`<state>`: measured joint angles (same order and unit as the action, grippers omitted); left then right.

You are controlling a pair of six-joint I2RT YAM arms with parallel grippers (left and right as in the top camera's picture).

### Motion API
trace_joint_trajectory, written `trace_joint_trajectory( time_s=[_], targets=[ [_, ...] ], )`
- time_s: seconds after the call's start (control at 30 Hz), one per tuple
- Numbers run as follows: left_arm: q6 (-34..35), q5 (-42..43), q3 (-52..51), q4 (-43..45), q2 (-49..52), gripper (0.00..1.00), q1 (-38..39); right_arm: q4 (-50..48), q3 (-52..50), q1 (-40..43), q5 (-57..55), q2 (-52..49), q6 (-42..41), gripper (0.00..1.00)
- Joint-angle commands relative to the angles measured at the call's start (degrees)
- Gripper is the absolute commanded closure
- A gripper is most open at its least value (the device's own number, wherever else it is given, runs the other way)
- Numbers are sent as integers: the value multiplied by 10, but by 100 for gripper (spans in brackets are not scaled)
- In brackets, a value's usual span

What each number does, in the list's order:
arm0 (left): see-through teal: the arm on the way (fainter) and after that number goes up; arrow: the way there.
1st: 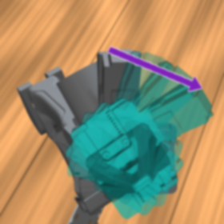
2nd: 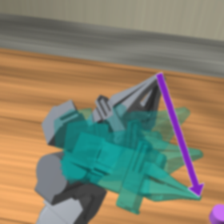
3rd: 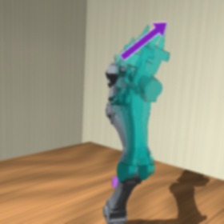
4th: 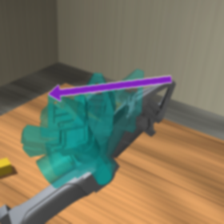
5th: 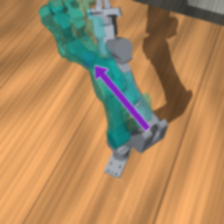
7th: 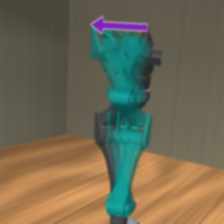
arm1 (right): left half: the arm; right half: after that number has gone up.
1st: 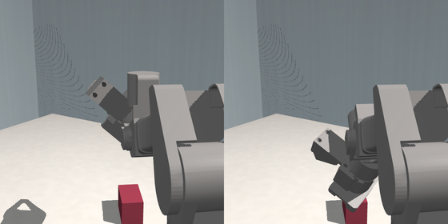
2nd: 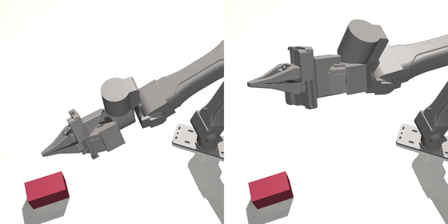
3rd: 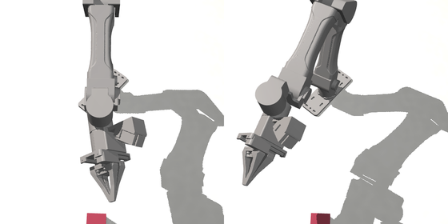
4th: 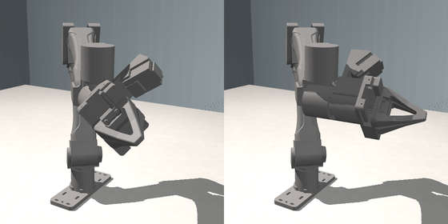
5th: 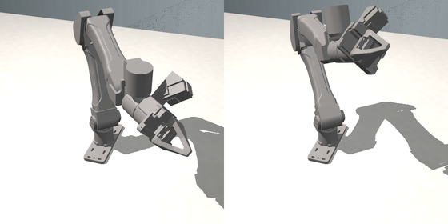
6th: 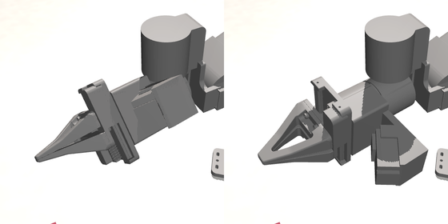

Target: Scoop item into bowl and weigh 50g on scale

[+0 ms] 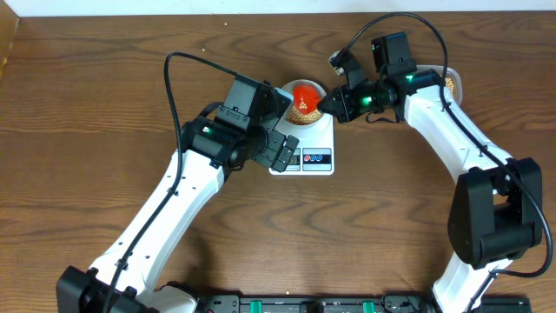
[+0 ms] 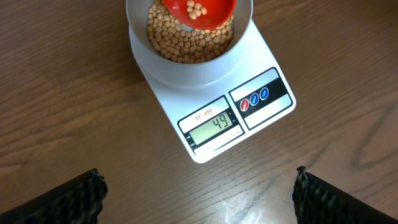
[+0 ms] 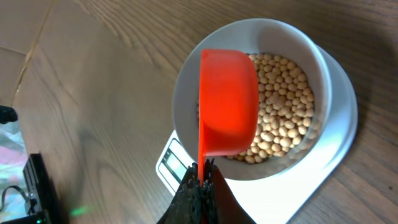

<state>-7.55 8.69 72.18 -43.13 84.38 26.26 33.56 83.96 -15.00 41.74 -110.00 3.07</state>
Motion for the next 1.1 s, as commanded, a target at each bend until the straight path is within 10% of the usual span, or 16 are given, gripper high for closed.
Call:
trace_joint_trajectory(
  time_s=[0.0,1.07],
  targets=[
    [-3,1,0,-2,3,2,-2,-1,3,0,21,-6,-7,99],
    [-3,1,0,-1,3,2,-2,1,3,0,2,2,-6,99]
  ],
)
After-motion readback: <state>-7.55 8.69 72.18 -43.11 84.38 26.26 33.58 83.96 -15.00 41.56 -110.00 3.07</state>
